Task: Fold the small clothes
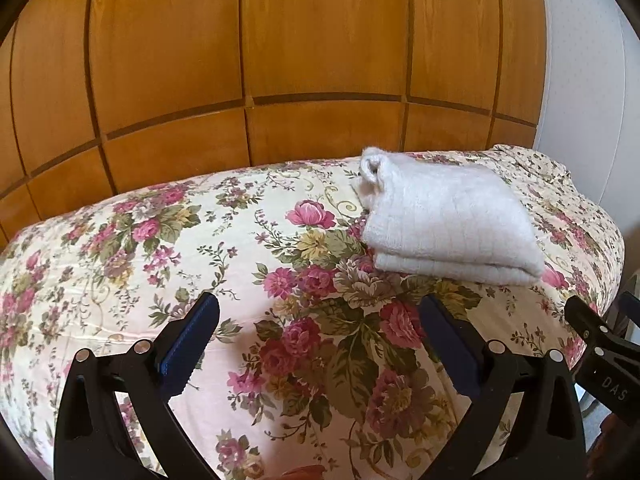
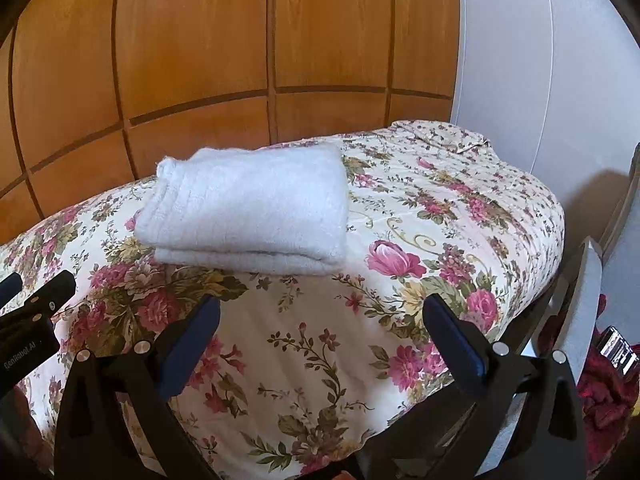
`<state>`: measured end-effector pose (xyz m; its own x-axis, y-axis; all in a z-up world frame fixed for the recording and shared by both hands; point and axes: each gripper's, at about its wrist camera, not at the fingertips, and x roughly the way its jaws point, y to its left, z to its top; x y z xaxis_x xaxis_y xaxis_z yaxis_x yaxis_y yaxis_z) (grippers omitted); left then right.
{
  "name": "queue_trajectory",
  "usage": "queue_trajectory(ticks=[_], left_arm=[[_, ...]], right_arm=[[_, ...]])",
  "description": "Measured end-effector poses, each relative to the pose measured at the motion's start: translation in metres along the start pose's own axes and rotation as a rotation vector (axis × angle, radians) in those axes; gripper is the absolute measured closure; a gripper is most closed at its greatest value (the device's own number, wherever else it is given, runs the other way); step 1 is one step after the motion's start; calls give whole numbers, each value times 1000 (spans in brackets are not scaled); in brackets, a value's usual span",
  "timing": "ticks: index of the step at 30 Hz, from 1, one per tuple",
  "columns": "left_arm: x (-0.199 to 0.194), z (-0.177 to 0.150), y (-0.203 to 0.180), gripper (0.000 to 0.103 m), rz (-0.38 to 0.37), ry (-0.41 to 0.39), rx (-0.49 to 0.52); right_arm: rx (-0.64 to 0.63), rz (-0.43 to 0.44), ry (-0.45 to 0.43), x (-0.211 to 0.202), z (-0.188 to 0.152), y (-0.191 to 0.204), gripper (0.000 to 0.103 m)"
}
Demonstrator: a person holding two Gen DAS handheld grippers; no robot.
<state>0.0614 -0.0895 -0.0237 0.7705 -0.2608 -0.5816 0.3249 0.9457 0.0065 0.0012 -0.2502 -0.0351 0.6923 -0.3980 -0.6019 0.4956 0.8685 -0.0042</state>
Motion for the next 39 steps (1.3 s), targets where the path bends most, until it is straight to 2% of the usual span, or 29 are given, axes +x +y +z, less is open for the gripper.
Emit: queue_trajectory(ticks=[39], left_arm=[[-1, -4, -3, 4, -8, 20, 1]], right_arm=[[15, 12, 15, 2, 2, -5, 2]])
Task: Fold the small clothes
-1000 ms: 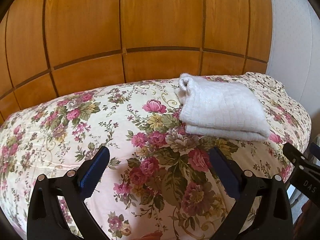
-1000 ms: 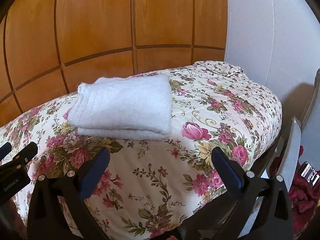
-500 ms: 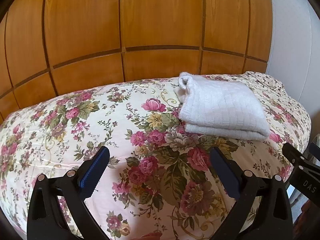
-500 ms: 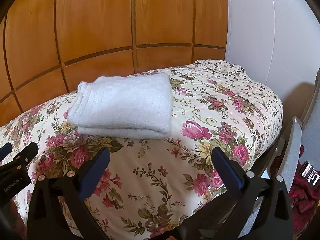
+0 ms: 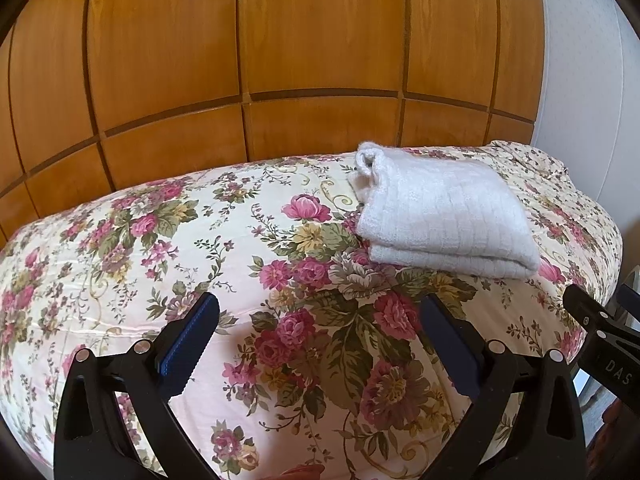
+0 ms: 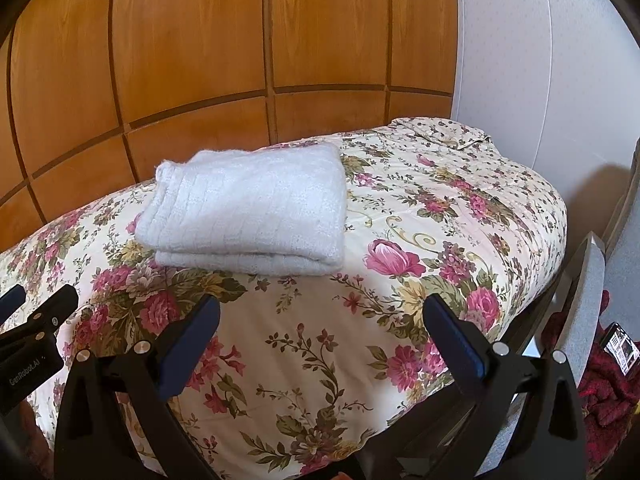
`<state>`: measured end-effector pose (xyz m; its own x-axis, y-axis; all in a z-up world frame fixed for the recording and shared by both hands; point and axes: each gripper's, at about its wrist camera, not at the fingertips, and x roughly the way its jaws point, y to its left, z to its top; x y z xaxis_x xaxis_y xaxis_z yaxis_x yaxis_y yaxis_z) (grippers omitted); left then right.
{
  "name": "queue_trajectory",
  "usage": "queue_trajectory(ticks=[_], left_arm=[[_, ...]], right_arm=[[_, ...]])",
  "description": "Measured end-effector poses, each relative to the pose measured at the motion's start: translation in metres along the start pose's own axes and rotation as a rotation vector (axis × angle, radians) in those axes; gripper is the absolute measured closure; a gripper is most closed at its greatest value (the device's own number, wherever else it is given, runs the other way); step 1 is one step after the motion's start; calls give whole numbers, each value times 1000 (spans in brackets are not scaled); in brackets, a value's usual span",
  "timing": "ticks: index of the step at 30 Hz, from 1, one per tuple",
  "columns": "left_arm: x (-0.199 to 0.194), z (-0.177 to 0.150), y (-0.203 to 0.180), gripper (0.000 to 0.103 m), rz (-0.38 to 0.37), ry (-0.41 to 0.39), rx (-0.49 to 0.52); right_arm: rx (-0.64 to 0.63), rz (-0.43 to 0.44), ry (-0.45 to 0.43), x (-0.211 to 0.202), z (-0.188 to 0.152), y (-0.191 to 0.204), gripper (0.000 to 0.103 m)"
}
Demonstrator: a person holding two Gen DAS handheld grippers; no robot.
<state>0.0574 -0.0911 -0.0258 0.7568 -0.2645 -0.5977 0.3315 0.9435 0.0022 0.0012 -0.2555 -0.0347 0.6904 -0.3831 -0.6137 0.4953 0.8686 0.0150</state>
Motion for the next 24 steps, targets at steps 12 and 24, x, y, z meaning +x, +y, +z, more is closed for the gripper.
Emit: queue_trajectory(ticks=[12, 24], left_arm=[[-1, -1, -3, 4, 10, -15, 23], [0, 0, -3, 4, 0, -1, 6]], right_arm=[[-5, 4, 7, 2, 0, -1, 2], [-4, 5, 8, 2, 0, -1, 2]])
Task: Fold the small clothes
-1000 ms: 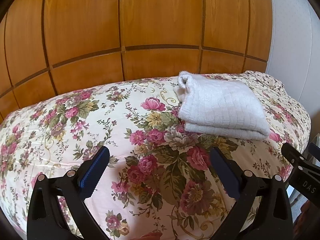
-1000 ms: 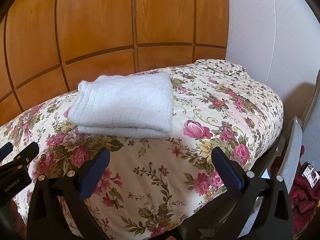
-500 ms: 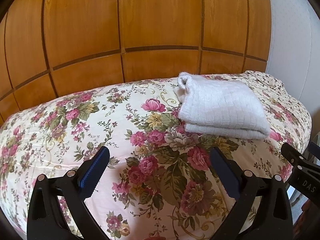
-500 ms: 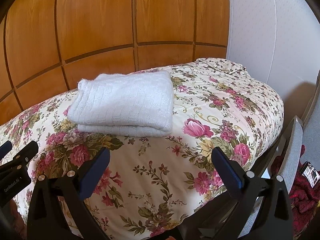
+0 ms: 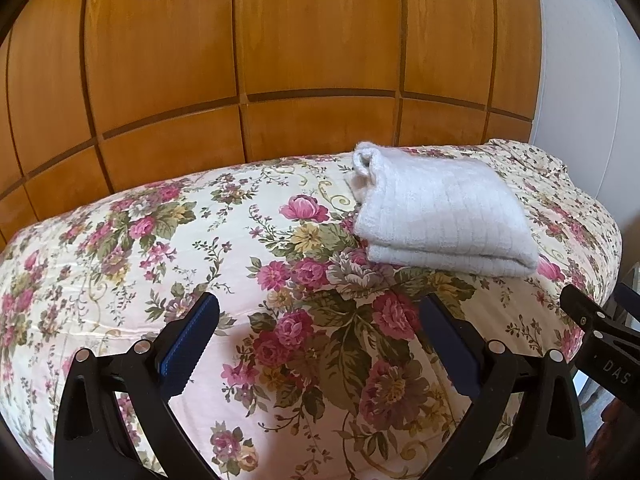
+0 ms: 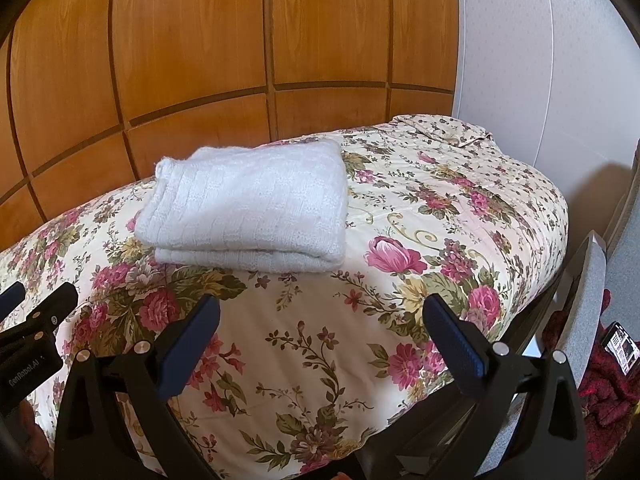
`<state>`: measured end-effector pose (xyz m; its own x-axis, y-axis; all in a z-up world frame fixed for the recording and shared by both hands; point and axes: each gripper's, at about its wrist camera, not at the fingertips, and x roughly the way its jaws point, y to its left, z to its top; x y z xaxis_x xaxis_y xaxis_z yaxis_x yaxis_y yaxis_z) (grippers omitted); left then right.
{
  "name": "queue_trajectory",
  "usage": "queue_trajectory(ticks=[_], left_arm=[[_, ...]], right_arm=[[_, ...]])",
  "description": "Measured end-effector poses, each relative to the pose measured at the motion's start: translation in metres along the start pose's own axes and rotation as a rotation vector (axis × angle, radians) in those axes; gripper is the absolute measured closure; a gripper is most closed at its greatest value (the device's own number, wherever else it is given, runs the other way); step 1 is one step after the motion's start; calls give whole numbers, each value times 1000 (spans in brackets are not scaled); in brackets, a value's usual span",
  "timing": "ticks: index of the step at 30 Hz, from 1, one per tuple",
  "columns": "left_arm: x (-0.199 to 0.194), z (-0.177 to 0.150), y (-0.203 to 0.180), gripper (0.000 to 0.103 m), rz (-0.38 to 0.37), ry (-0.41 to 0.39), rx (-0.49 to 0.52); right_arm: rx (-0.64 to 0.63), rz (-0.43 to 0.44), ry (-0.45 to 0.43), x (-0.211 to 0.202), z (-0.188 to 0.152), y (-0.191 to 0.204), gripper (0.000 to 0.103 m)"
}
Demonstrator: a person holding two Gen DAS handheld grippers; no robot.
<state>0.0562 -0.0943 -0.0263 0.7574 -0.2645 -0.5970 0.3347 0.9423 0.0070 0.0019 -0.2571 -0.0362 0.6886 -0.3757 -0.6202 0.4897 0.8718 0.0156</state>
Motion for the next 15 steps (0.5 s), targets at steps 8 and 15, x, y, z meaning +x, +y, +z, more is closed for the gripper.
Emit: queue_trajectory(ticks=[8, 15], left_arm=[[-1, -3, 0, 4, -10, 5, -32], [-5, -2, -9, 4, -26, -7, 8]], right_arm=[[1, 0, 8, 2, -1, 0, 2], [2, -2, 11, 2, -1, -1, 2]])
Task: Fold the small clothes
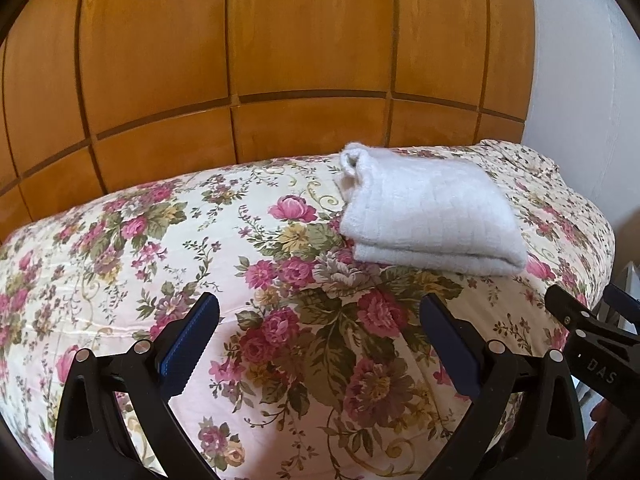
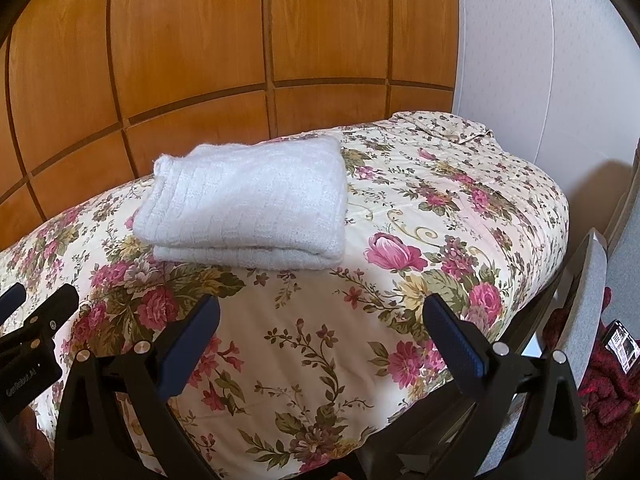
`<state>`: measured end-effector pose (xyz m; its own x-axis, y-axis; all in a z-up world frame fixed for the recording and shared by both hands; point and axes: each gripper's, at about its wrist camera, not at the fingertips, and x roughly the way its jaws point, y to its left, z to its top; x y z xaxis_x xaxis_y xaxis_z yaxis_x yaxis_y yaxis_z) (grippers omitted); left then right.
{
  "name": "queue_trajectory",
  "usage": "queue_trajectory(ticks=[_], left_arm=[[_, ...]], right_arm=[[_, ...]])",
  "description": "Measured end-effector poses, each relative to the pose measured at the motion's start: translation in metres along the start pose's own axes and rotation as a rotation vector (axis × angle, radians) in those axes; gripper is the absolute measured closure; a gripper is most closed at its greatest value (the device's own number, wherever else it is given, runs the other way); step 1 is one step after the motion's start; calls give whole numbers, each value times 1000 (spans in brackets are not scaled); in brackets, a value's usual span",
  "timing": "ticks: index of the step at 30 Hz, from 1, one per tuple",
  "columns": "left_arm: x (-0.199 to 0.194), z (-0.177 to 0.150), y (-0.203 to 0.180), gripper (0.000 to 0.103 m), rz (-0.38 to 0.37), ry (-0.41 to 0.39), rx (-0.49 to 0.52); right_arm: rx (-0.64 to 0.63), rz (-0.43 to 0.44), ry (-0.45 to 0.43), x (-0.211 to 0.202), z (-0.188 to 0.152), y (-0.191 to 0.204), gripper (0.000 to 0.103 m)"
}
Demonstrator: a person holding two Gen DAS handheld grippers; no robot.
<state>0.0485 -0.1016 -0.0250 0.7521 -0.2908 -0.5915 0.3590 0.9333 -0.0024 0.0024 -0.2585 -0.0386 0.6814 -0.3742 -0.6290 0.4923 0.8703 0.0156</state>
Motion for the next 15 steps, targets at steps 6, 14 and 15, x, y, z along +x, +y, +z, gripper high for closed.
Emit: queue_trajectory(ticks=[6, 14, 15], left_arm=[[2, 0, -1, 4, -11, 19, -4], [13, -1, -1, 4, -27, 66, -9], [15, -1, 0, 4, -29, 70, -8]], right_arm=[[5, -1, 3, 0, 0, -1, 2], [2, 0, 14, 4, -1, 0, 2], [0, 0, 19, 6, -1, 0, 2]])
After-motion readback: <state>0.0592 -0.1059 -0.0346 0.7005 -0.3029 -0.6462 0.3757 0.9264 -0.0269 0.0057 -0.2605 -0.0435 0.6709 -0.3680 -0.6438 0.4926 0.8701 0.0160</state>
